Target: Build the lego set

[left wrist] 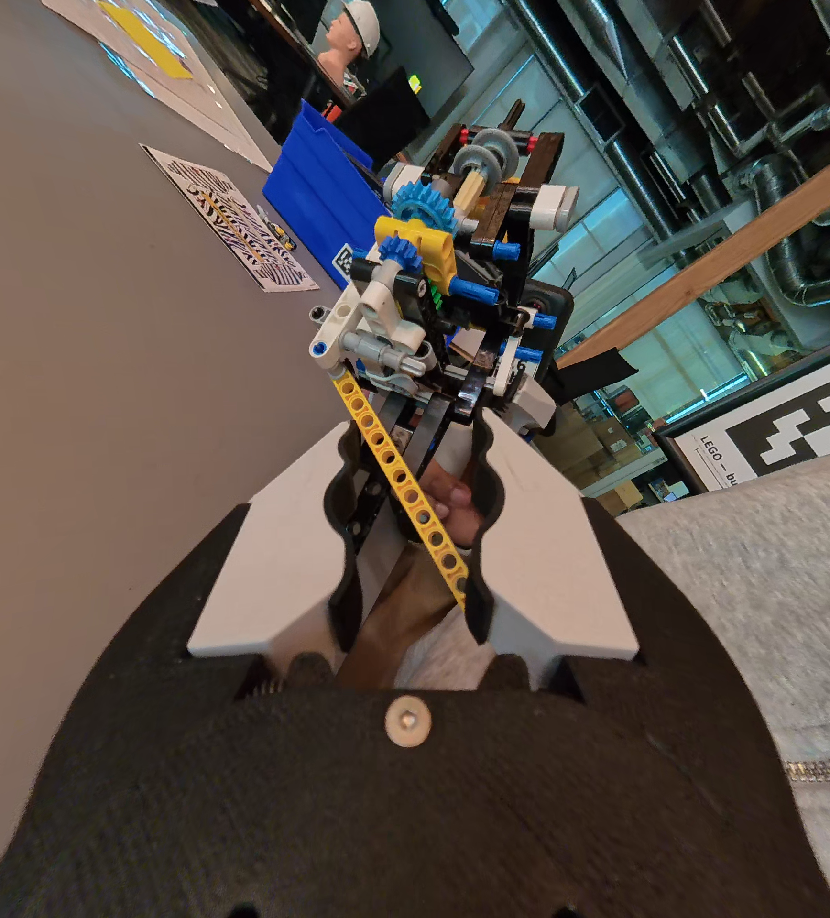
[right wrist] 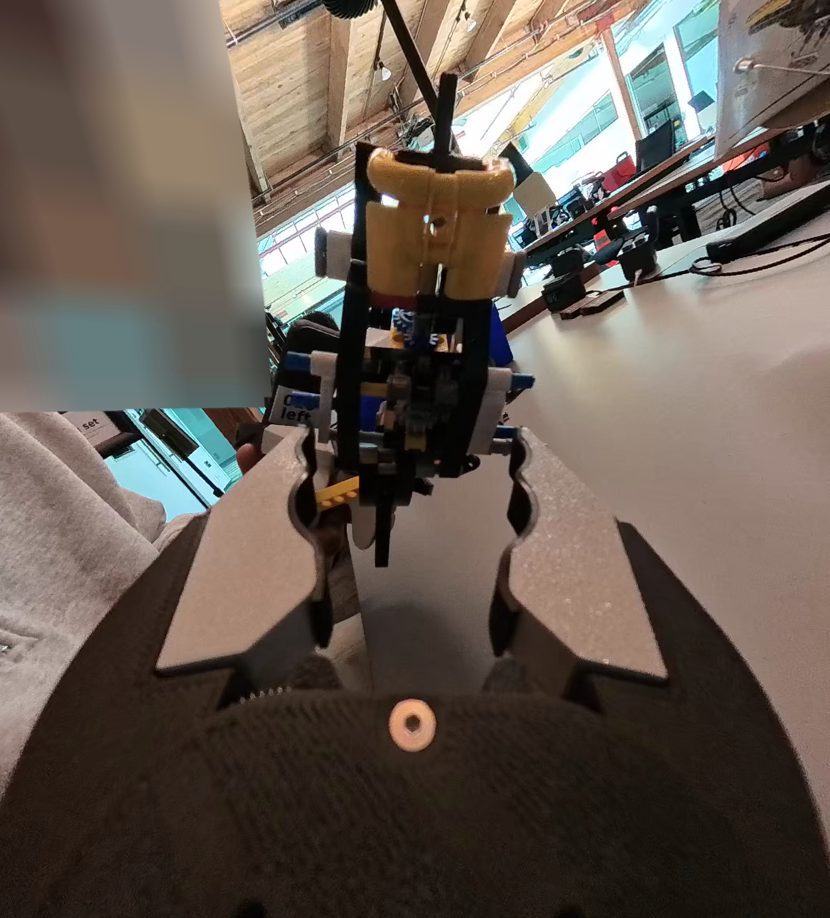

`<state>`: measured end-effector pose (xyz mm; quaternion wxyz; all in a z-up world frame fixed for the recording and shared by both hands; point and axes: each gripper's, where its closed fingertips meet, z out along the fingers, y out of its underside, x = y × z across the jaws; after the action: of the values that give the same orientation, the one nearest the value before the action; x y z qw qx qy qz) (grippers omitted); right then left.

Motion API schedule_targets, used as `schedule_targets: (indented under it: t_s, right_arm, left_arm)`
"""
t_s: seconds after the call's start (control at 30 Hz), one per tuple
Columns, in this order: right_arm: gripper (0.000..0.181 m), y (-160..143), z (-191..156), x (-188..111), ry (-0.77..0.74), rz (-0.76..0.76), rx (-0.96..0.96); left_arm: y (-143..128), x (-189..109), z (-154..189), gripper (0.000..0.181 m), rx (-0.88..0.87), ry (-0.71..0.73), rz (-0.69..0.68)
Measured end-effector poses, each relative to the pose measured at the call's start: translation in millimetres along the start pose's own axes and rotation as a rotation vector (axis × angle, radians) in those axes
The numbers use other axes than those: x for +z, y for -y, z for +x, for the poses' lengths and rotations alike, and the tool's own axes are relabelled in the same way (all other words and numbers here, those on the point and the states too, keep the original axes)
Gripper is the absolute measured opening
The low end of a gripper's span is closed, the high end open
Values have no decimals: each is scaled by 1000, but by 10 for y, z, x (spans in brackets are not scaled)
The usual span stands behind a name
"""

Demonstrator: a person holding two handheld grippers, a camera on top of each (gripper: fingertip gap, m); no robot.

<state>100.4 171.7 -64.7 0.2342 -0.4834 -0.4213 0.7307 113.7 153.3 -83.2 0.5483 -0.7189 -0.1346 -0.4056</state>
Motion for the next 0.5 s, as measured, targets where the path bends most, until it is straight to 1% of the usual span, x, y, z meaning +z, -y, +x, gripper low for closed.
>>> schedule_targets:
  t_s: [0.2, 0.5]
  right_arm:
    - [76, -13, 17, 6, -10, -7, -22]
    - [75, -7, -15, 0, -2, -13, -70]
  left_arm:
    - [2, 7, -6, 46, -19, -8, 8]
    - [-6, 5, 20, 45, 12, -5, 7]
